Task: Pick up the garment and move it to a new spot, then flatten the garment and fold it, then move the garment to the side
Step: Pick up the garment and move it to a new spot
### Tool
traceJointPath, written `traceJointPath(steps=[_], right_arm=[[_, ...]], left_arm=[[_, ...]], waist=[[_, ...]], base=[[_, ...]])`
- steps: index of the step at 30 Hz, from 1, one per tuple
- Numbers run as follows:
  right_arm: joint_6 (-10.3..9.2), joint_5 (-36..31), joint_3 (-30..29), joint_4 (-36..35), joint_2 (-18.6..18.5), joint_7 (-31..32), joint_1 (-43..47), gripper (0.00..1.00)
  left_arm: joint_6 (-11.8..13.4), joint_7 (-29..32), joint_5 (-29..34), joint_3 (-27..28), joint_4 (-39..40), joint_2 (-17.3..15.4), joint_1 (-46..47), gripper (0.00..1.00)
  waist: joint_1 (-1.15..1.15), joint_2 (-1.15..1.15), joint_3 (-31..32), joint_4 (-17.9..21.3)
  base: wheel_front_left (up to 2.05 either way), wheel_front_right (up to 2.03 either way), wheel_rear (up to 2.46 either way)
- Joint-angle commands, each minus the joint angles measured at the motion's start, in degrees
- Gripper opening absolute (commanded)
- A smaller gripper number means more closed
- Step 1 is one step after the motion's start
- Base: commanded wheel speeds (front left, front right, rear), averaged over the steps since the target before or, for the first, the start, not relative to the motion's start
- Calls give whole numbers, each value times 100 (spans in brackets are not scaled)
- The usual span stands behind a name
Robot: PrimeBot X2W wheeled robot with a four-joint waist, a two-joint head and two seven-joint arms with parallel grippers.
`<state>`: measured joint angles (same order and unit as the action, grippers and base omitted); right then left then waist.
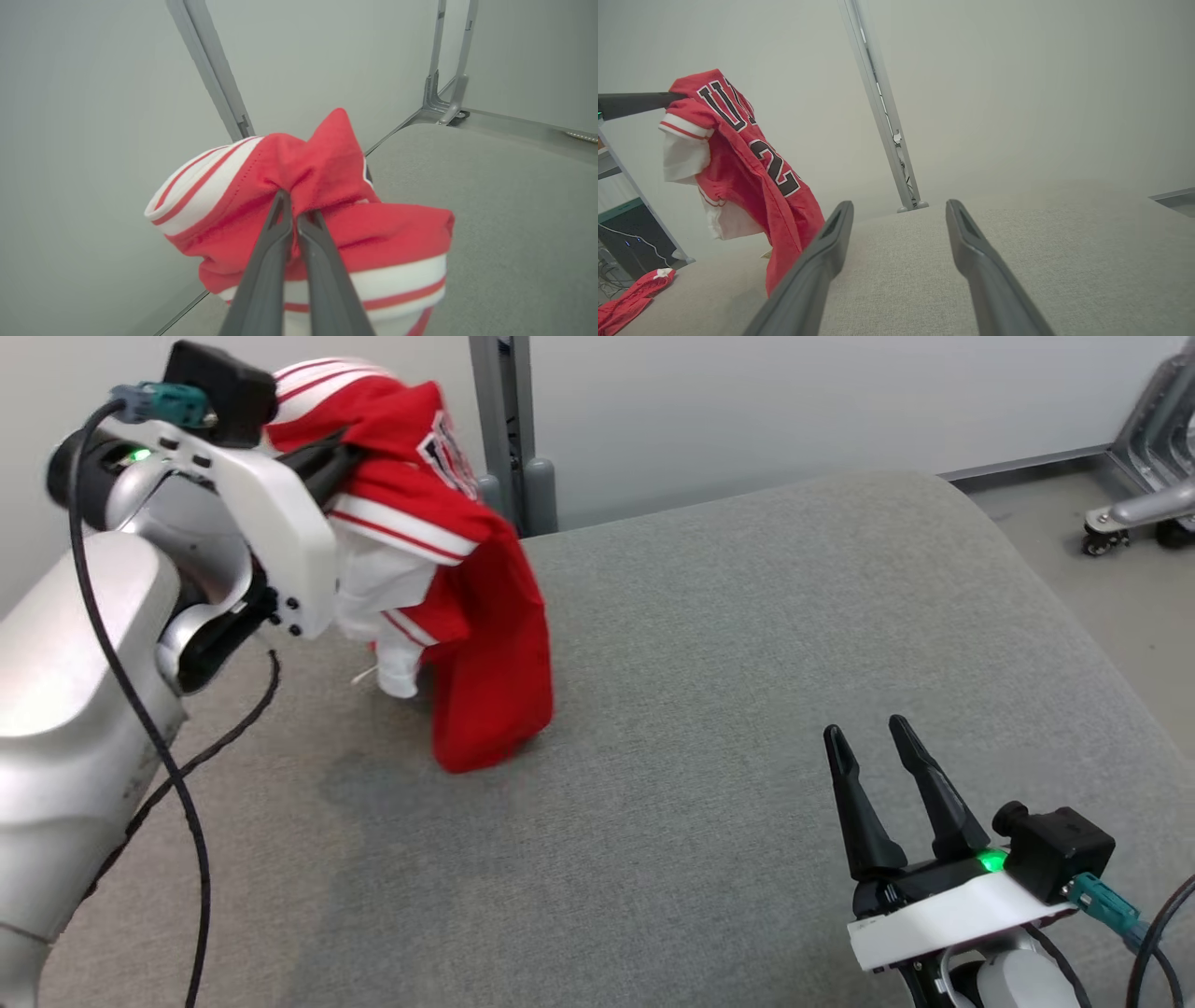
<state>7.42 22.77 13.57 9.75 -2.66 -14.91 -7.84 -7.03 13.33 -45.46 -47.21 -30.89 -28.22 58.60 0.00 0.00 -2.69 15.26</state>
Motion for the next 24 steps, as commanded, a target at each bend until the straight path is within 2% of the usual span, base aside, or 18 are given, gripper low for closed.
traceJointPath(steps=[1,4,12,18,22,24], right_arm=[[13,47,-23,-50,-42,-29,22,100],[13,42,-104,-71,-42,-29,43,100],[13,-24,-293,-162,-42,-29,1,100],[13,-40,-259,-167,-44,-29,-102,100],[13,-98,-239,-134,-43,-29,-141,100],[13,-141,-249,-104,-43,-29,-138,100]], left_arm=[[46,-71,-61,60,170,72,140,0],[103,-153,-207,155,448,198,83,0],[316,-429,-599,380,750,45,-700,0],[430,-905,-738,439,317,-125,-1621,0],[508,-1407,-523,336,-177,-116,-2016,0],[512,-1615,-538,322,-470,-13,-2169,0]], waist=[[0,0,-115,180],[0,0,-200,272],[0,0,-428,226],[0,0,-562,61],[0,0,-606,-73],[0,0,-612,-153]], base=[[0,0,0],[0,0,0],[0,0,0],[0,0,0],[0,0,0],[0,0,0]])
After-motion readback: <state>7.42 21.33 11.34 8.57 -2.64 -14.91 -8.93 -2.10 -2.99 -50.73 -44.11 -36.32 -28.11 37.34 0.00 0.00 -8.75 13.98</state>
